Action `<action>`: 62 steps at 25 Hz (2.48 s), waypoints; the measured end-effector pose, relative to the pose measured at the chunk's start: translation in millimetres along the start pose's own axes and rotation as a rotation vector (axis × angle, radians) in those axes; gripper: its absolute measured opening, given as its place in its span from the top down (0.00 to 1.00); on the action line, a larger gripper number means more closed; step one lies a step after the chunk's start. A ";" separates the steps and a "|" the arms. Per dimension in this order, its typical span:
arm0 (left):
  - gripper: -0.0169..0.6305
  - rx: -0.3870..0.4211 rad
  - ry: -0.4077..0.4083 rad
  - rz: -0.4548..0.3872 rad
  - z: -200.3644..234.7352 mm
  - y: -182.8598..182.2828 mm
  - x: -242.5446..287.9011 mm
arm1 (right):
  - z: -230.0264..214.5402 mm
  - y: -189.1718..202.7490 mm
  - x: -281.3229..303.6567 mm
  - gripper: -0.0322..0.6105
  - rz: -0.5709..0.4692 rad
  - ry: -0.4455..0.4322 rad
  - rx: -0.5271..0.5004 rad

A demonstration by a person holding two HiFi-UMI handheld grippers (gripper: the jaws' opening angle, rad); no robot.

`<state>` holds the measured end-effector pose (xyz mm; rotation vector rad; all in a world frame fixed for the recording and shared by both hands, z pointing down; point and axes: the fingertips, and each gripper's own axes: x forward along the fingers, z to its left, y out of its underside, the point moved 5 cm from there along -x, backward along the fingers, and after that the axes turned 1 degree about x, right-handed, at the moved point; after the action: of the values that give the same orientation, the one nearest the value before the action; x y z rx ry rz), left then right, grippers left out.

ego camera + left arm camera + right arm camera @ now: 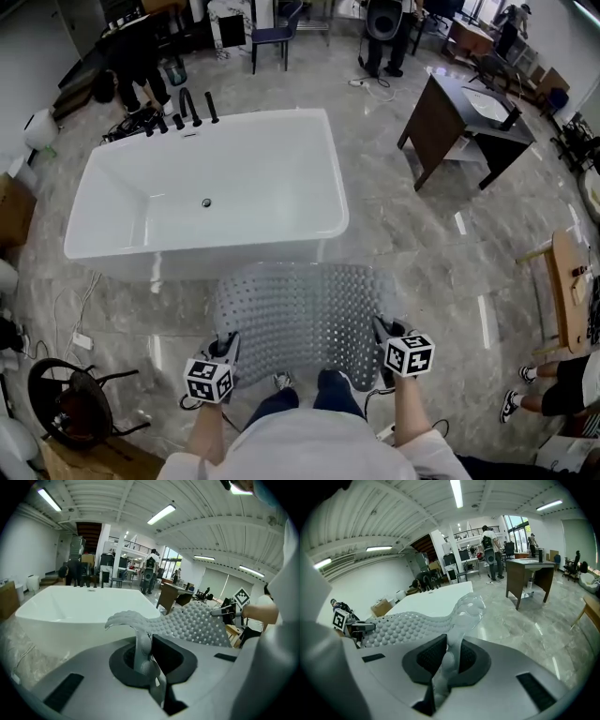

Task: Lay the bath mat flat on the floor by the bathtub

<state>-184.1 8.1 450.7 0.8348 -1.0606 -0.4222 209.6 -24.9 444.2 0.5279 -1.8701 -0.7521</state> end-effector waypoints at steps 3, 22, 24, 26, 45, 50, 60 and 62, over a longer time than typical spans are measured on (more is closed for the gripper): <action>0.91 0.006 -0.025 0.005 -3.8 -1.8 8.7 | -9.9 -3.1 11.2 0.88 0.016 -0.020 -0.008; 0.91 0.001 -0.101 0.051 21.4 32.3 70.8 | -42.1 14.7 87.0 0.88 0.090 -0.007 -0.092; 0.91 0.003 -0.104 0.058 27.6 39.3 78.8 | -43.9 19.8 99.5 0.88 0.102 0.000 -0.104; 0.91 0.000 -0.107 0.063 34.8 46.1 87.7 | -45.7 25.9 113.6 0.88 0.113 0.015 -0.101; 0.91 -0.039 -0.186 0.186 109.7 168.1 221.2 | -97.7 142.9 281.0 0.88 0.253 0.032 -0.089; 0.91 -0.025 -0.181 0.217 123.7 203.9 255.4 | -120.6 173.3 318.4 0.88 0.292 0.031 -0.140; 0.91 -0.044 -0.182 0.257 151.4 278.3 318.8 | -157.9 239.5 390.1 0.88 0.340 0.041 -0.134; 0.91 -0.037 -0.181 0.268 157.8 290.5 330.7 | -164.1 252.6 403.5 0.88 0.348 0.042 -0.127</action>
<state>-198.5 -92.0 907.3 0.6187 -1.3096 -0.2928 194.7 -152.2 931.1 0.1301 -1.7980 -0.6159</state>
